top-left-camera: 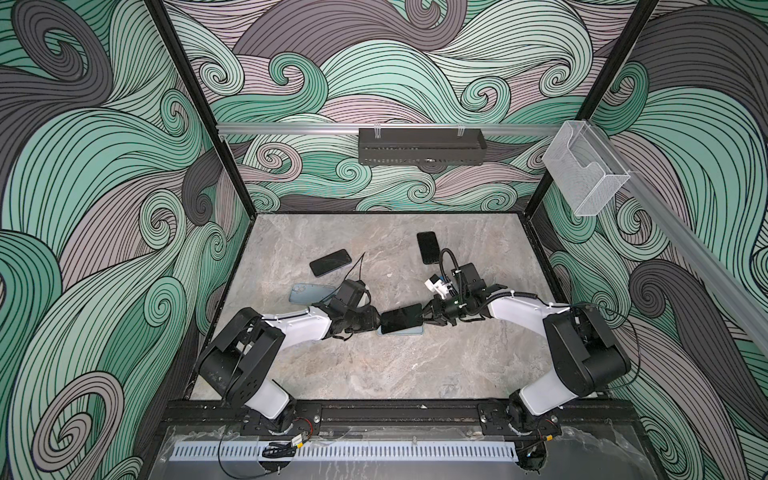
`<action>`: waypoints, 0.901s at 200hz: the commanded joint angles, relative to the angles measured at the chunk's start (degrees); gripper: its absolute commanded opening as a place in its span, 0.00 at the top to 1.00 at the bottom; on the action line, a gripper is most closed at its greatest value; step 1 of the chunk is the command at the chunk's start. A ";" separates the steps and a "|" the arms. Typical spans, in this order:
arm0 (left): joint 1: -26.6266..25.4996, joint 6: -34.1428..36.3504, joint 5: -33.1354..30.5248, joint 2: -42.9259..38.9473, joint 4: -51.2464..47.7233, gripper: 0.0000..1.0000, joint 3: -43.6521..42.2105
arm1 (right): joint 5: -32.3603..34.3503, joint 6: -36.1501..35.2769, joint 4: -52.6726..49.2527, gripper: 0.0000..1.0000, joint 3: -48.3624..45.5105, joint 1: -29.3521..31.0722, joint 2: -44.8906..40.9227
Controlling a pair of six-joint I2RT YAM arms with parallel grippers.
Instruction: Put the phone into the phone case
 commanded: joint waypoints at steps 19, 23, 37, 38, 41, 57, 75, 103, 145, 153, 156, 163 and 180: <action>-0.41 1.45 -0.41 2.07 1.89 0.59 1.72 | -2.38 0.76 2.44 1.00 -0.41 -0.10 1.85; -0.40 1.47 -0.41 2.19 1.84 0.59 1.71 | -2.38 0.83 2.51 1.00 -0.44 -0.09 1.94; -0.41 1.37 -0.28 2.67 2.14 0.59 1.60 | -2.60 0.84 2.66 1.00 -0.46 -0.15 2.33; -0.50 1.37 -0.30 2.70 2.18 0.59 1.57 | -2.60 0.84 2.70 1.00 -0.46 -0.12 2.38; -0.49 1.37 -0.24 2.74 2.32 0.59 1.52 | -2.62 0.87 2.74 1.00 -0.46 -0.09 2.53; -0.56 1.28 -0.05 2.96 2.59 0.60 1.39 | -2.91 0.92 2.97 1.00 -0.41 -0.17 3.18; -0.68 1.29 0.03 3.02 2.70 0.61 1.39 | -3.17 1.05 3.31 1.00 -0.46 -0.13 4.08; -0.89 1.32 0.25 3.03 2.67 0.63 1.49 | -3.84 1.49 4.32 1.00 -0.46 -0.15 5.75; -1.02 0.86 0.47 2.77 2.73 0.66 1.39 | -3.80 2.21 5.37 1.00 -0.54 -0.15 6.89; -1.09 0.67 0.56 2.71 2.74 0.66 1.32 | -3.10 1.66 4.49 0.99 -0.31 -0.12 6.99; -1.23 0.60 0.52 2.64 2.75 0.66 1.35 | -2.74 1.28 3.97 0.98 -0.22 -0.16 7.06; -1.29 0.50 0.65 2.50 2.75 0.67 1.26 | -1.58 0.29 2.58 0.97 0.16 -0.09 7.05; -1.68 -0.02 0.71 2.08 3.05 0.68 0.77 | 2.01 -2.63 -2.17 0.94 1.24 0.24 6.93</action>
